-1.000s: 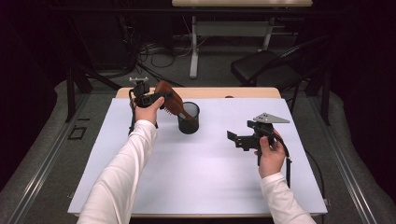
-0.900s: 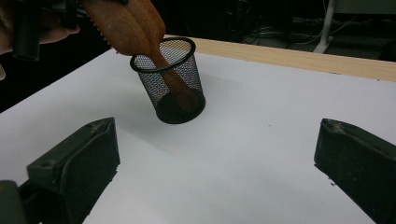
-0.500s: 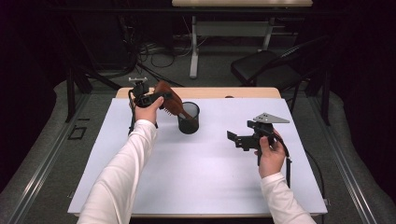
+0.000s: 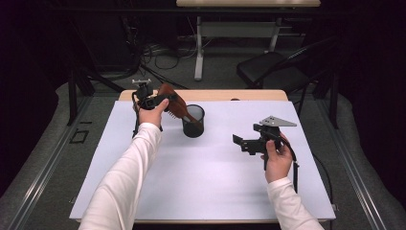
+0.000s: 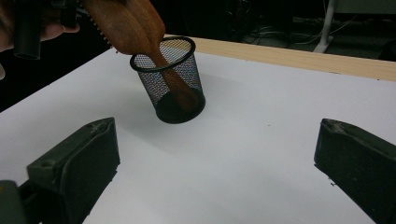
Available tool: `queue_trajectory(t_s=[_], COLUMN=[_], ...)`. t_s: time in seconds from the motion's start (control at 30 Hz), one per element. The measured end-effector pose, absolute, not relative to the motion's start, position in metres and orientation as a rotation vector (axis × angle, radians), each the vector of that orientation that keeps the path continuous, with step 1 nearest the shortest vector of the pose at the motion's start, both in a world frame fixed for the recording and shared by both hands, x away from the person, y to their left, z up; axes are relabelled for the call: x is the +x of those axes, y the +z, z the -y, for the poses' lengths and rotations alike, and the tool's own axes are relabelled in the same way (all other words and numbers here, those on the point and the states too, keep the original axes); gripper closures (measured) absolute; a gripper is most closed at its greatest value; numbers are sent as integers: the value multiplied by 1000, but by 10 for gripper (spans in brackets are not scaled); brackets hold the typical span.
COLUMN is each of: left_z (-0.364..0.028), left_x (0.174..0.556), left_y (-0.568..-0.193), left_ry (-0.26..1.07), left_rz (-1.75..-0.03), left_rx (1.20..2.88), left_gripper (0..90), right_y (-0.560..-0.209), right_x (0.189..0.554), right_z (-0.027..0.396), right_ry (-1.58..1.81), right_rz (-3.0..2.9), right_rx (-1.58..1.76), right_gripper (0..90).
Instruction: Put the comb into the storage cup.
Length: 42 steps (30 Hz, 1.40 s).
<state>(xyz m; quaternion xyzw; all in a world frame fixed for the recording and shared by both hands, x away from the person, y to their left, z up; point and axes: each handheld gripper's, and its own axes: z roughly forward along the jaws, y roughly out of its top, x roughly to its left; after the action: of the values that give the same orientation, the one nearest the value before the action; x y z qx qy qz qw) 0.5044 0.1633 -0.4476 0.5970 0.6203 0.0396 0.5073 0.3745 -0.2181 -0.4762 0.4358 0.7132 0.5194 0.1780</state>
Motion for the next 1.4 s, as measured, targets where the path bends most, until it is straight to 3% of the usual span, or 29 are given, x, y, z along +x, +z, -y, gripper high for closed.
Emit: queue_trajectory(t_s=[0.7, 0.93, 1.4], left_z=[-162, -162, -161], left_x=[504, 504, 502], left_y=[-446, -445, -442], left_ry=[166, 179, 212], left_rz=[-1533, -1545, -1524], left_rx=[1420, 1411, 1429], left_gripper=[143, 18, 4], right_y=[-477, -477, -477], right_x=[375, 375, 375], right_z=[218, 217, 218], right_ry=[1464, 1464, 1464], right_rz=[-2023, -2026, -2023], right_rx=[1234, 1233, 1232], right_gripper=[0, 0, 0])
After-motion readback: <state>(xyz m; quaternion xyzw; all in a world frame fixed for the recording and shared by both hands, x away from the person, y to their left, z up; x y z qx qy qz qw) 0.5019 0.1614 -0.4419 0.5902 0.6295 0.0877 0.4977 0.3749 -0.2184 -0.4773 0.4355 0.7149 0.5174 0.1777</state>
